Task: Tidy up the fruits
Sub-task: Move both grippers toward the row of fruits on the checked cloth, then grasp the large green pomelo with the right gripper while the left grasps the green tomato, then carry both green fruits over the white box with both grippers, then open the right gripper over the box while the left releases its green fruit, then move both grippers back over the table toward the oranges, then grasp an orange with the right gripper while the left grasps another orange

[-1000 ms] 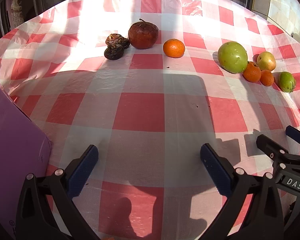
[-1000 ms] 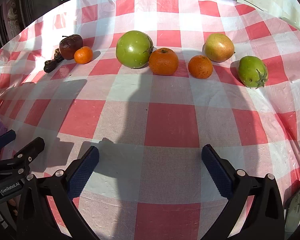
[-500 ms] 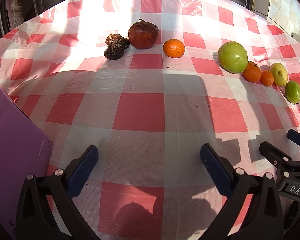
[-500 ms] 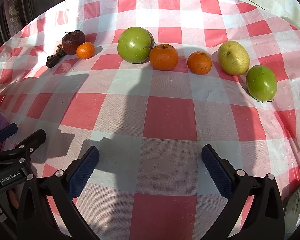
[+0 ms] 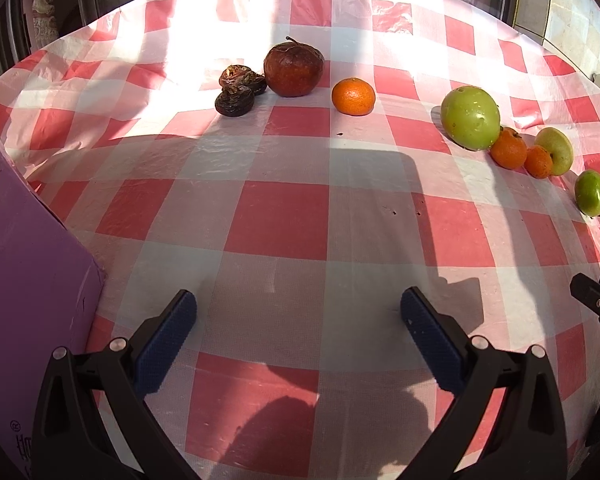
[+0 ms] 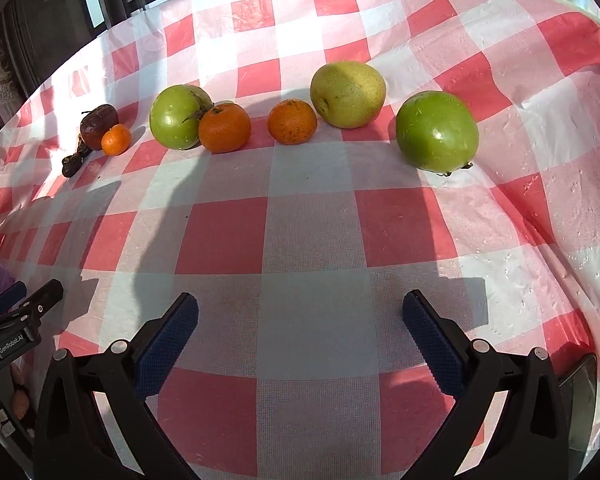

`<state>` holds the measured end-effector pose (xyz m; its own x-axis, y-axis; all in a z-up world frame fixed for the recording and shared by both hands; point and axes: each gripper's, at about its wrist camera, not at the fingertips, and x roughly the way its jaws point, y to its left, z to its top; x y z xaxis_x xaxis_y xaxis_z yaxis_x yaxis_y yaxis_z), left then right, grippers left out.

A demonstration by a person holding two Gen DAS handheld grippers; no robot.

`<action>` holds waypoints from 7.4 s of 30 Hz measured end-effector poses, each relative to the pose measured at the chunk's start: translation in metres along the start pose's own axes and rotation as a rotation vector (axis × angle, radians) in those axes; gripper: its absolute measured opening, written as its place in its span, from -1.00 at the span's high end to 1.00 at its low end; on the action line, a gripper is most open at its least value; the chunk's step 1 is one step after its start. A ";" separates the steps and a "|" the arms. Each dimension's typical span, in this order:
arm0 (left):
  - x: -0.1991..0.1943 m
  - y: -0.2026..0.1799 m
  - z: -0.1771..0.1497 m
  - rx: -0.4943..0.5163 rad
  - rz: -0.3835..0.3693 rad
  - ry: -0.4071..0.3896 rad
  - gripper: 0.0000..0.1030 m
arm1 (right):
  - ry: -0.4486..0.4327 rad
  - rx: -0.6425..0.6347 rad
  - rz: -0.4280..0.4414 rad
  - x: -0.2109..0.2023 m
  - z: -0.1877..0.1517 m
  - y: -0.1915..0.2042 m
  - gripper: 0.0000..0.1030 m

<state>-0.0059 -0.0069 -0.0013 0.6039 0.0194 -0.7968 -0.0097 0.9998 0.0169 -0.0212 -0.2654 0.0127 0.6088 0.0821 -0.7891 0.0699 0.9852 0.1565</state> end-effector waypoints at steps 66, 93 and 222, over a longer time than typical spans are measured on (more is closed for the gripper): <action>-0.049 -0.028 -0.040 0.108 -0.209 -0.053 -0.18 | -0.015 -0.104 -0.079 -0.007 -0.010 0.035 -0.16; -0.235 0.225 -0.077 -0.091 0.056 -0.191 -0.18 | -0.081 -0.553 0.665 -0.172 -0.028 0.326 -0.16; -0.011 0.015 0.017 -0.369 -0.293 -0.205 -0.97 | -0.009 -0.152 -0.039 0.091 0.127 0.033 0.14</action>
<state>0.0011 0.0080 0.0177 0.7667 -0.2262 -0.6009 -0.0747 0.8981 -0.4333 0.1370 -0.2444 0.0217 0.6151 0.0422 -0.7873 -0.0258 0.9991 0.0334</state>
